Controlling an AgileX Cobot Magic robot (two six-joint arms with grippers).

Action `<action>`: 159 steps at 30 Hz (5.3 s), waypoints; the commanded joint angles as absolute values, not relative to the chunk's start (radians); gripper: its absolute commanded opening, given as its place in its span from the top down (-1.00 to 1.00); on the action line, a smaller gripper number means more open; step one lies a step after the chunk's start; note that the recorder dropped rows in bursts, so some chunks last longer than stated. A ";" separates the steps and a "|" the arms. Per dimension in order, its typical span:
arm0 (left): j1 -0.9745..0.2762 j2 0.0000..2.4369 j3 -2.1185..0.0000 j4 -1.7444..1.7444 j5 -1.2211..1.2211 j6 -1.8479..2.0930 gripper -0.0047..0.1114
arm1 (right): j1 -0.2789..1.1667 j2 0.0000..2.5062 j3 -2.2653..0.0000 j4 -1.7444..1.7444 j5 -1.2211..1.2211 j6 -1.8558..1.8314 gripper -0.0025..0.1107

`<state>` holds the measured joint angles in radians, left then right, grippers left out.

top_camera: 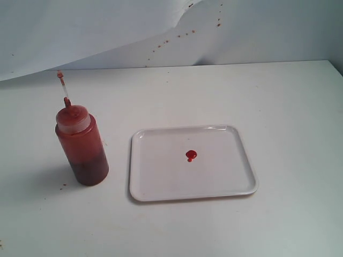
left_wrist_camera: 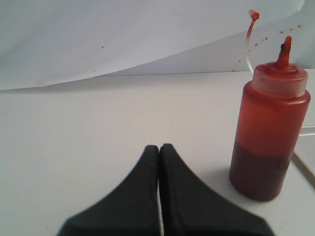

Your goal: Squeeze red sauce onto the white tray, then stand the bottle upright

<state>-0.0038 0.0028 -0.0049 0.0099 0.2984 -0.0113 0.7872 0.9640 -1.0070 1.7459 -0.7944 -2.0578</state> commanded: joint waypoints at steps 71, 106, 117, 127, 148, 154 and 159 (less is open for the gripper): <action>-0.002 0.000 0.000 0.014 0.292 -0.020 0.92 | 0.033 0.000 0.000 -0.023 0.280 -0.142 0.96; -0.002 0.000 0.000 0.014 0.292 -0.020 0.92 | 0.029 0.000 0.000 0.000 0.342 -0.104 0.96; -0.002 0.000 0.000 0.014 0.292 -0.020 0.92 | 0.093 0.000 0.000 0.000 0.342 -0.104 0.96; -0.002 0.000 0.000 0.014 0.292 -0.020 0.92 | 0.093 0.000 0.000 0.000 0.342 -0.102 0.96; -0.002 0.000 0.000 0.014 0.292 -0.020 0.92 | 0.093 0.000 0.000 0.000 0.342 -0.104 0.96; -0.002 0.000 0.000 0.014 0.292 -0.020 0.92 | 0.093 0.000 0.000 0.000 0.342 -0.104 0.96; -0.002 0.000 0.000 0.014 0.292 -0.020 0.92 | 0.093 0.000 0.000 0.000 0.342 -0.101 0.96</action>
<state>-0.0038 0.0028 -0.0049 0.0099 0.2984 -0.0113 0.0889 0.0025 -0.0040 0.0000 0.3418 -0.1026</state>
